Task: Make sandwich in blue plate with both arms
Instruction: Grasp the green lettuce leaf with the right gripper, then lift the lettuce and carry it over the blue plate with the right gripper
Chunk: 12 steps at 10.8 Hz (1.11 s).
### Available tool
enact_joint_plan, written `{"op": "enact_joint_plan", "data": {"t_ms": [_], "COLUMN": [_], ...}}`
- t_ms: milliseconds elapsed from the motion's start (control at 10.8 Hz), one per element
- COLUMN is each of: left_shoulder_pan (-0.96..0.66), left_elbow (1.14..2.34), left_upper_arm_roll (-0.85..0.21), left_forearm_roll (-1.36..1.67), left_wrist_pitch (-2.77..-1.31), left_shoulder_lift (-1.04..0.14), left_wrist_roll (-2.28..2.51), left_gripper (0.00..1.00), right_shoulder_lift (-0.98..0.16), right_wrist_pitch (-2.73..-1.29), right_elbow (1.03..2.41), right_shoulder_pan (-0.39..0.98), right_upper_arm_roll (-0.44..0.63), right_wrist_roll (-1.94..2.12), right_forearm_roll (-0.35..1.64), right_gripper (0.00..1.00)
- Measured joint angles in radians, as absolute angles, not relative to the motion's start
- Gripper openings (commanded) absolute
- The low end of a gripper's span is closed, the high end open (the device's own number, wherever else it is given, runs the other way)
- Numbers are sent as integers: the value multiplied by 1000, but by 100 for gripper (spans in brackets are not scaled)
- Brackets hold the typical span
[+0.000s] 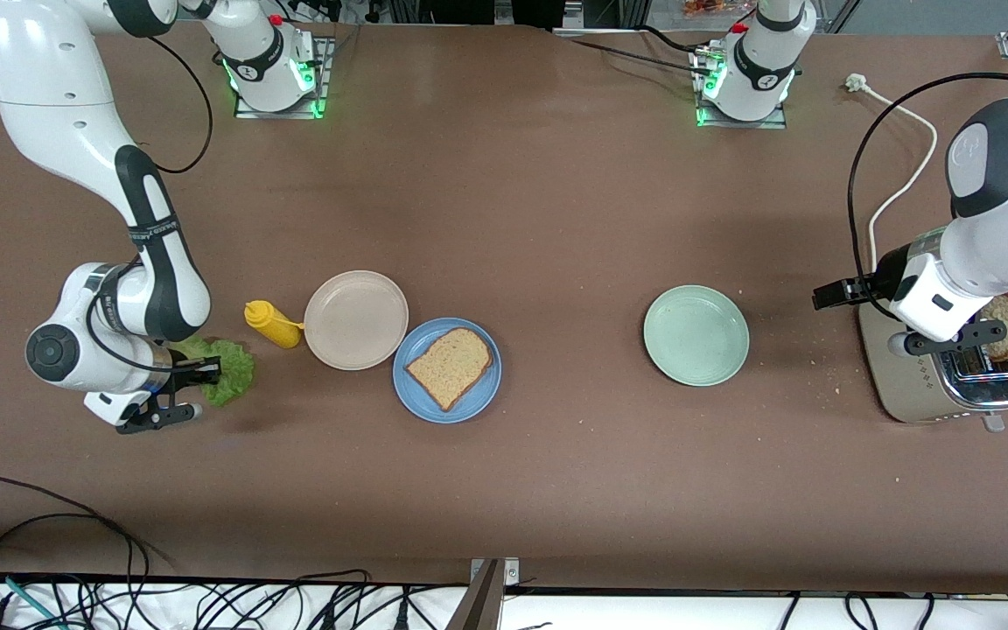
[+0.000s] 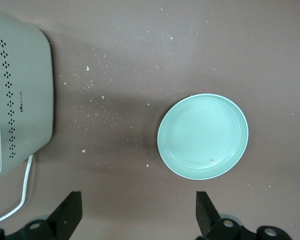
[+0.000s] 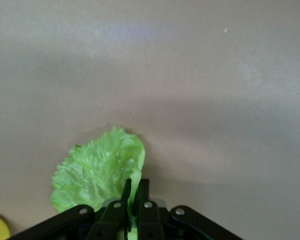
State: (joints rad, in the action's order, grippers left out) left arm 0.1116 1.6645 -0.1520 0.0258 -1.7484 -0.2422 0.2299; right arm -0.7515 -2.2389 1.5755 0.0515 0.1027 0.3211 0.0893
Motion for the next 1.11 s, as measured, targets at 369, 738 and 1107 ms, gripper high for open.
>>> {"op": "enact_joint_plan", "data": {"t_ms": [369,738,1107], "left_shoulder_pan": [112,112,112], "left_elbow": [1667,1668,1669], "left_upper_arm_roll": [-152,-152,-152], "left_forearm_roll": [26,26,26], "left_wrist_pitch": [-1748,-1748,-1748], "left_shoulder_lift": [-242,-242,-242], "left_wrist_roll": [230,230,230], "left_gripper": [100,100,100], "right_shoulder_lift": [-616,-487,-401], "right_wrist_pitch": [-2093,-1939,-1736], "right_elbow": [1569,1565,1491], "right_shoulder_pan": [55,55,55], "right_upper_arm_roll": [102,91,73], "right_wrist_roll": [325,326,323], "right_forearm_roll": [89,89,90], "right_gripper": [0,0,0]}}
